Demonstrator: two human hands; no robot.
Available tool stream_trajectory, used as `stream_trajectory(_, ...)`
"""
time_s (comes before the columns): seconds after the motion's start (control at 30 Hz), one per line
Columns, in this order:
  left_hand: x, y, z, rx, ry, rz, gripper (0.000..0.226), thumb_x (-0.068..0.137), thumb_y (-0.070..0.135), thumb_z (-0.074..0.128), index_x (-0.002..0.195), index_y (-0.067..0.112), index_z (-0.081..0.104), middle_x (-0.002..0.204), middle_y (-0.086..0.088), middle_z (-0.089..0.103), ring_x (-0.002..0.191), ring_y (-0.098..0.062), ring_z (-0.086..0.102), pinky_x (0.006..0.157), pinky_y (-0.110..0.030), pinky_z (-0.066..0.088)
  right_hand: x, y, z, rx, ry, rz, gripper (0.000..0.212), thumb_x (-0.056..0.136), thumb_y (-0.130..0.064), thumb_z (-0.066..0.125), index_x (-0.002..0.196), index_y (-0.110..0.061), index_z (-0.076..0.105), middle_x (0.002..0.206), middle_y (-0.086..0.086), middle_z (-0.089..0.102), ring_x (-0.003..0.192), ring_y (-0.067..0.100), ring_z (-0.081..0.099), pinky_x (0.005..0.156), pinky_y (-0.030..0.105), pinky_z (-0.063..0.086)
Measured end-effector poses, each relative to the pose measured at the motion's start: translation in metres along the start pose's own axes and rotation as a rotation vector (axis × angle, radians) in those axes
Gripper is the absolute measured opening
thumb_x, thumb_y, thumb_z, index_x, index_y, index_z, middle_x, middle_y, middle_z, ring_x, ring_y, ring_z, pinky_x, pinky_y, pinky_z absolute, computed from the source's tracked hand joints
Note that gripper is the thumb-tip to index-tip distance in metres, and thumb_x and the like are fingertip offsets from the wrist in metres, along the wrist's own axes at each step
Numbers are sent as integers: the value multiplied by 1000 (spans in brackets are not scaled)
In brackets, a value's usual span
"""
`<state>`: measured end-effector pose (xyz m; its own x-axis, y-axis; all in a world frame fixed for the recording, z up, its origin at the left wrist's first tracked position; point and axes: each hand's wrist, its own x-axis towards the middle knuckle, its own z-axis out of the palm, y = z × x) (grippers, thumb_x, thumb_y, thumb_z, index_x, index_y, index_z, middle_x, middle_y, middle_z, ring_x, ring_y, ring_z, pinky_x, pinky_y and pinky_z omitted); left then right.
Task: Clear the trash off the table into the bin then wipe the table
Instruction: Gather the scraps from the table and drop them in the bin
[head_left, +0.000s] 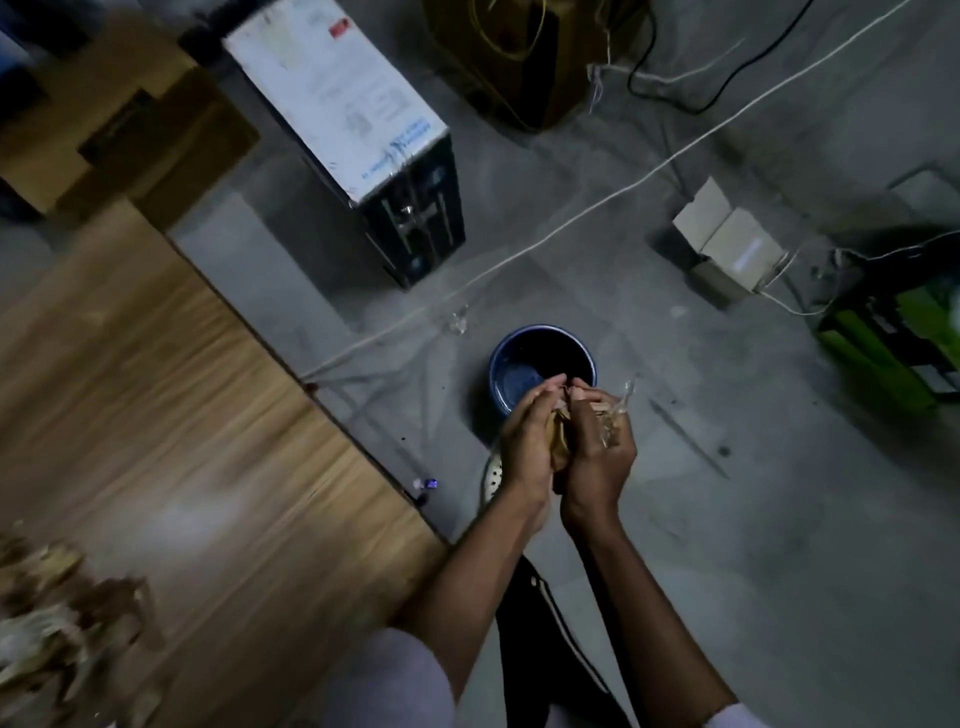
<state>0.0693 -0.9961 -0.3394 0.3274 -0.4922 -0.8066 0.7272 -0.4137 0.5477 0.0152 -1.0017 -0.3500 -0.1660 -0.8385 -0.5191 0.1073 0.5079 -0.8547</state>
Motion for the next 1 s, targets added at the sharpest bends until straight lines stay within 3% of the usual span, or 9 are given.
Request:
stream_trajectory(0.1,64,-19,16,23,27,-89,30,100,11,54,127,9,67,124,-11,71,116,-27,67,103,-41,53,57,32,-2,-28,12,21,15,96,-13,68,110,-5,69,105,5,77,96,19,73,79,26,57)
stream_trajectory(0.27,165,-65,25,27,95,-212,28,102,16,55,127,14,66,111,-5,72,95,-18,71,78,-26,58,144,103,-1,-28,29,166,6,95,-17,70,101,-18,70,95,4,76,85,16,73,74,29,57)
stream_trajectory(0.43,249,-103,14,146,142,-389,45,94,44,59,123,12,70,116,-16,73,107,-30,71,98,-42,55,212,172,1,16,-35,367,10,94,-28,72,99,-20,72,98,5,78,99,26,74,88,40,60)
stream_trajectory(0.57,291,-107,5,215,81,-463,51,100,54,48,121,13,70,113,-14,74,99,-28,68,80,-36,52,255,209,0,77,-186,463,52,95,-46,65,124,-2,63,121,22,70,113,37,68,102,53,53)
stream_trajectory(0.63,302,-106,0,235,45,-485,60,98,62,43,123,14,68,121,-15,70,105,-31,65,87,-43,51,268,219,-3,48,-259,523,74,87,-60,67,135,-5,56,126,22,68,116,37,67,105,59,49)
stream_trajectory(0.73,306,-103,-1,215,62,-494,66,98,64,42,138,13,55,139,-22,58,126,-40,55,107,-63,40,278,221,-5,23,-291,585,67,90,-69,54,134,-19,63,125,13,71,114,34,68,101,53,52)
stream_trajectory(0.83,295,-93,1,175,116,-490,64,103,58,39,149,13,42,153,-22,41,140,-44,38,112,-69,31,277,214,-5,-29,-244,661,73,84,-79,46,135,-29,63,131,3,68,118,29,64,97,48,49)
stream_trajectory(0.93,273,-81,2,213,150,-468,63,102,60,40,147,16,45,151,-17,45,134,-39,44,112,-68,30,259,196,-5,-24,-223,624,71,84,-76,51,137,-30,60,133,1,67,122,25,62,95,47,50)
stream_trajectory(1.0,246,-66,3,226,147,-456,60,102,58,39,144,15,48,141,-13,52,112,-31,53,111,-61,35,235,175,-6,-17,-207,595,68,86,-72,55,138,-30,59,134,0,66,124,23,61,96,45,54)
